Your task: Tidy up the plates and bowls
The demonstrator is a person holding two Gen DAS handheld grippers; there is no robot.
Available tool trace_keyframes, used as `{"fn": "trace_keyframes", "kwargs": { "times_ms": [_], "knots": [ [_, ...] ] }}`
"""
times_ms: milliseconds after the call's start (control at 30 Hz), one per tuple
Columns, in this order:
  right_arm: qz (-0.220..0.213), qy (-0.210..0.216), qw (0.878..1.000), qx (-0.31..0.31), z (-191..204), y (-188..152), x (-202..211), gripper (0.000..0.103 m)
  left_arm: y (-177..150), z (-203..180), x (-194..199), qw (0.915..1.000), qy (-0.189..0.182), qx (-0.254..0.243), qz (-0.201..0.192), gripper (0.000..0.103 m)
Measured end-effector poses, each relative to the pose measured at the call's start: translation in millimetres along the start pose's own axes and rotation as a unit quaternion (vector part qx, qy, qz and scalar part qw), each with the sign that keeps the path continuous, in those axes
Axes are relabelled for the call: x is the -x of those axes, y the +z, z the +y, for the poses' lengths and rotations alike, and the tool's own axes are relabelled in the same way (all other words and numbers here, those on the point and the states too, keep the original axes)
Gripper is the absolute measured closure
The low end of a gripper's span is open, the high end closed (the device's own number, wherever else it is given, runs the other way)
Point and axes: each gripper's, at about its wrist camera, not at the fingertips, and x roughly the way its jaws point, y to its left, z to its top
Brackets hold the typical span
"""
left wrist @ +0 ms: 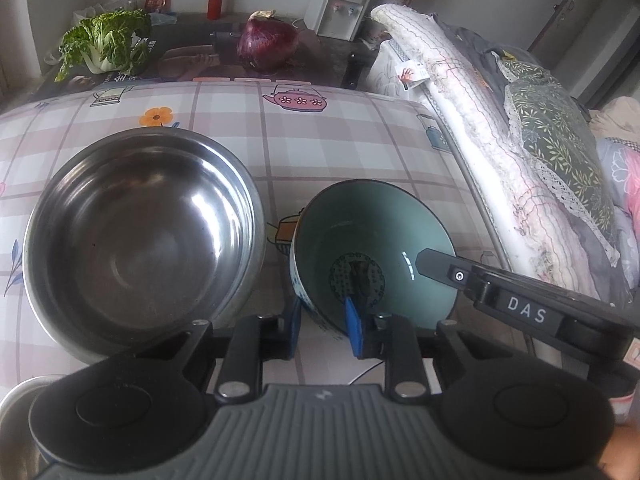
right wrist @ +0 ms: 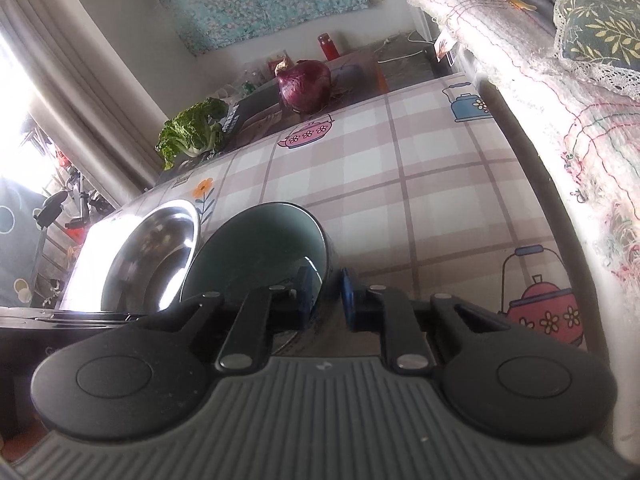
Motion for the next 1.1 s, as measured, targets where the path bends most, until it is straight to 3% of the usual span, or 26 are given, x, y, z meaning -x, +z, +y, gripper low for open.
{"fn": "trace_keyframes", "kwargs": {
  "times_ms": [500, 1100],
  "knots": [
    [0.008, 0.002, 1.0, -0.023, -5, 1, -18, 0.085, 5, -5, -33, 0.9996, 0.019, 0.005, 0.021, 0.073],
    [0.006, -0.009, 1.0, -0.021, -1, 0, -21, 0.084, 5, -11, -31, 0.9994, 0.03, -0.005, 0.018, 0.073]
  ]
}}
